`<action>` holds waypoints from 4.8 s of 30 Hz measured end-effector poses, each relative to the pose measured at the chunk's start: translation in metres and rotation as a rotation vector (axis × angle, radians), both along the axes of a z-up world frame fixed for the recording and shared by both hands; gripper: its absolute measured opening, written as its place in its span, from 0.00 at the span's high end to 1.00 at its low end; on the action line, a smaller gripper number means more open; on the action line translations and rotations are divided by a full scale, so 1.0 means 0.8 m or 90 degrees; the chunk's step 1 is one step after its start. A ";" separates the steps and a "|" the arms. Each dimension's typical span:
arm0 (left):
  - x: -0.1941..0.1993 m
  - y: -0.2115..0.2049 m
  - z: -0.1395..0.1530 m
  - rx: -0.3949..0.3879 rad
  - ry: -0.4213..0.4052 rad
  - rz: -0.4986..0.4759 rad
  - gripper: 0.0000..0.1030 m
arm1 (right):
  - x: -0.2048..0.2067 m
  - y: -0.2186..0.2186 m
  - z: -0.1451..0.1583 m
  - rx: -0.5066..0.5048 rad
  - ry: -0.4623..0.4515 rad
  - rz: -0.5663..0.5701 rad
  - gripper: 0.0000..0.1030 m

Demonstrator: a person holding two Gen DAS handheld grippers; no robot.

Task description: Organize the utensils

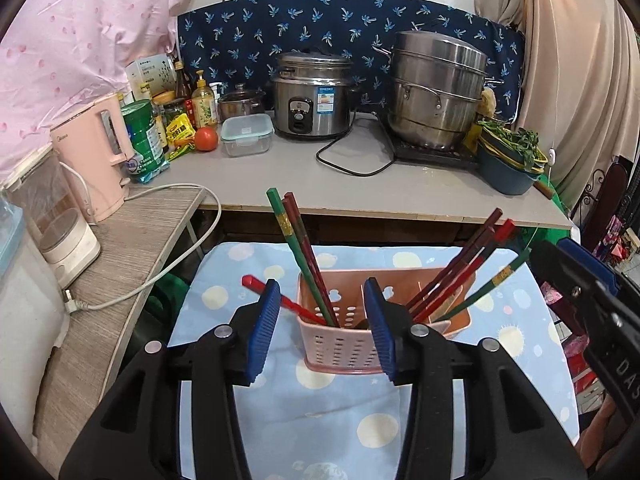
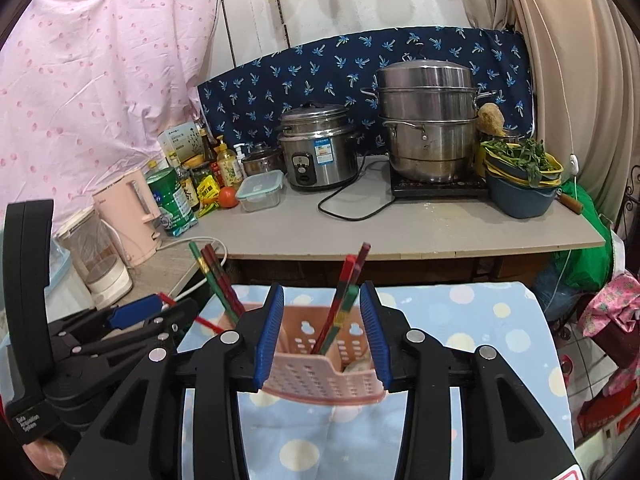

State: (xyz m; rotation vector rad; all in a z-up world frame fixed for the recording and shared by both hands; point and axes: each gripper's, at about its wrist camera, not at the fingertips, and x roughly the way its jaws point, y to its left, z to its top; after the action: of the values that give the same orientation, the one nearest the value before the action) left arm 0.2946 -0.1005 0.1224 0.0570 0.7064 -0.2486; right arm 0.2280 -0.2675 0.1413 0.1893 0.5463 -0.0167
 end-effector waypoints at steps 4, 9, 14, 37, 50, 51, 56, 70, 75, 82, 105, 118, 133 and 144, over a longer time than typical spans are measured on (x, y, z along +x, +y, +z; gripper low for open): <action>-0.016 0.002 0.000 0.000 -0.004 0.002 0.57 | -0.022 0.004 -0.008 -0.012 0.011 -0.002 0.59; -0.036 0.004 -0.004 0.007 -0.008 0.002 0.55 | -0.046 0.013 -0.020 -0.032 0.027 -0.004 0.58; -0.054 0.008 -0.011 0.008 -0.001 0.004 0.54 | -0.064 0.020 -0.032 -0.039 0.048 -0.008 0.58; -0.119 0.038 -0.059 0.022 0.030 0.032 0.38 | -0.125 0.043 -0.088 -0.054 0.120 -0.019 0.51; -0.147 0.041 -0.081 0.038 0.036 0.052 0.19 | -0.147 0.050 -0.118 -0.057 0.152 -0.017 0.48; -0.150 0.041 -0.082 0.041 0.034 0.054 0.17 | -0.148 0.050 -0.120 -0.054 0.153 -0.017 0.47; -0.159 0.040 -0.092 0.054 0.038 0.055 0.13 | -0.155 0.048 -0.130 -0.048 0.161 -0.022 0.39; -0.174 0.041 -0.112 0.070 0.055 0.057 0.10 | -0.166 0.042 -0.144 -0.048 0.168 -0.045 0.19; -0.179 0.039 -0.116 0.077 0.054 0.055 0.10 | -0.168 0.042 -0.147 -0.058 0.172 -0.052 0.18; -0.180 0.038 -0.118 0.084 0.049 0.058 0.10 | -0.170 0.042 -0.153 -0.057 0.177 -0.056 0.16; -0.181 0.035 -0.127 0.096 0.051 0.059 0.10 | -0.170 0.042 -0.163 -0.064 0.193 -0.060 0.16; -0.182 0.038 -0.128 0.101 0.048 0.065 0.10 | -0.170 0.045 -0.164 -0.062 0.194 -0.060 0.16; -0.179 0.039 -0.131 0.102 0.052 0.066 0.10 | -0.169 0.046 -0.166 -0.062 0.196 -0.060 0.16; -0.177 0.040 -0.132 0.104 0.052 0.065 0.10 | -0.168 0.045 -0.167 -0.061 0.197 -0.060 0.16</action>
State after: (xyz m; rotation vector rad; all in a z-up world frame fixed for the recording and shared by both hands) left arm 0.1529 -0.0684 0.0167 0.1671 0.8078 -0.0949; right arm 0.0937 -0.2312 0.0078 0.1187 0.8427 -0.1653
